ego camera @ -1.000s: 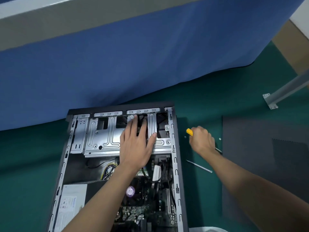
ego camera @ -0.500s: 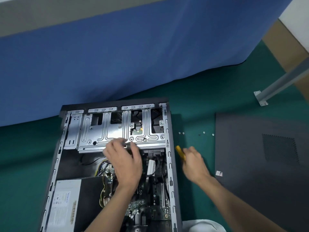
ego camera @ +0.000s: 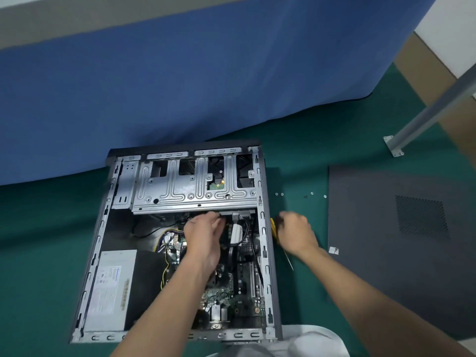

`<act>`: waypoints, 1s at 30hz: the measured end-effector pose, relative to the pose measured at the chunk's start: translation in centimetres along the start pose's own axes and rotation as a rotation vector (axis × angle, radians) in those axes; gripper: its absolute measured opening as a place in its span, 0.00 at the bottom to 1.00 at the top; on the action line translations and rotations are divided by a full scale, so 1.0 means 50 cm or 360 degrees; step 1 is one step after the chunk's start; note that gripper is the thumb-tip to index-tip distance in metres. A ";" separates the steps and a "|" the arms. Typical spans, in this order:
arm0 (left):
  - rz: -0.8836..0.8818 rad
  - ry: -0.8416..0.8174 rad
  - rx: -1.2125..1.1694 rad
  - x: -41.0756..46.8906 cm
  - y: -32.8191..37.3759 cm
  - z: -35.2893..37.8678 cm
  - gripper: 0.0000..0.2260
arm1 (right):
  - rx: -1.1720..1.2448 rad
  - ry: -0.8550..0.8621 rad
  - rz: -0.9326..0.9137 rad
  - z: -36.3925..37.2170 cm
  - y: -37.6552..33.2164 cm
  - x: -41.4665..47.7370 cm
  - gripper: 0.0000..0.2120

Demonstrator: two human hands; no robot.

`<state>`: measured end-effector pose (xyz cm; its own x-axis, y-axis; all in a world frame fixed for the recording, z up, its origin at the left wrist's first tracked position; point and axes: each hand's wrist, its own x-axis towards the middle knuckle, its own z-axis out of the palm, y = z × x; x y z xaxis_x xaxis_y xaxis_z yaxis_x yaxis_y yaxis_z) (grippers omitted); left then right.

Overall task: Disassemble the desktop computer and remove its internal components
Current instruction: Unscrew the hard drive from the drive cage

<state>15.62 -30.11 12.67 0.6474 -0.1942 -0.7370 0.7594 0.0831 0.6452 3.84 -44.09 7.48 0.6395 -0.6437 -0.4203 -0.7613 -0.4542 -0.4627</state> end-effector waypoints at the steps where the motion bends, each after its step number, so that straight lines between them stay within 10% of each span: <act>1: -0.0039 -0.0026 -0.0091 0.001 0.006 -0.002 0.15 | 0.0234 0.0052 0.0052 -0.012 -0.010 -0.002 0.09; 5: -0.0129 -0.0096 -0.0155 0.013 0.017 -0.005 0.21 | 0.0772 0.0263 0.0056 -0.044 -0.071 -0.025 0.17; 17: -0.0365 -0.0548 0.0203 0.020 0.011 -0.067 0.06 | 0.0392 0.0188 0.0098 -0.032 -0.137 -0.061 0.25; 30: -0.0308 -0.0562 0.0368 0.045 0.024 -0.061 0.27 | 0.0225 0.0024 0.0146 -0.050 -0.148 -0.056 0.23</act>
<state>18.18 -27.47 11.15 0.4034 -0.5088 -0.7606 0.8039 -0.2000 0.5602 7.40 -40.46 14.00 0.5656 -0.6881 -0.4545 -0.7930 -0.3025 -0.5288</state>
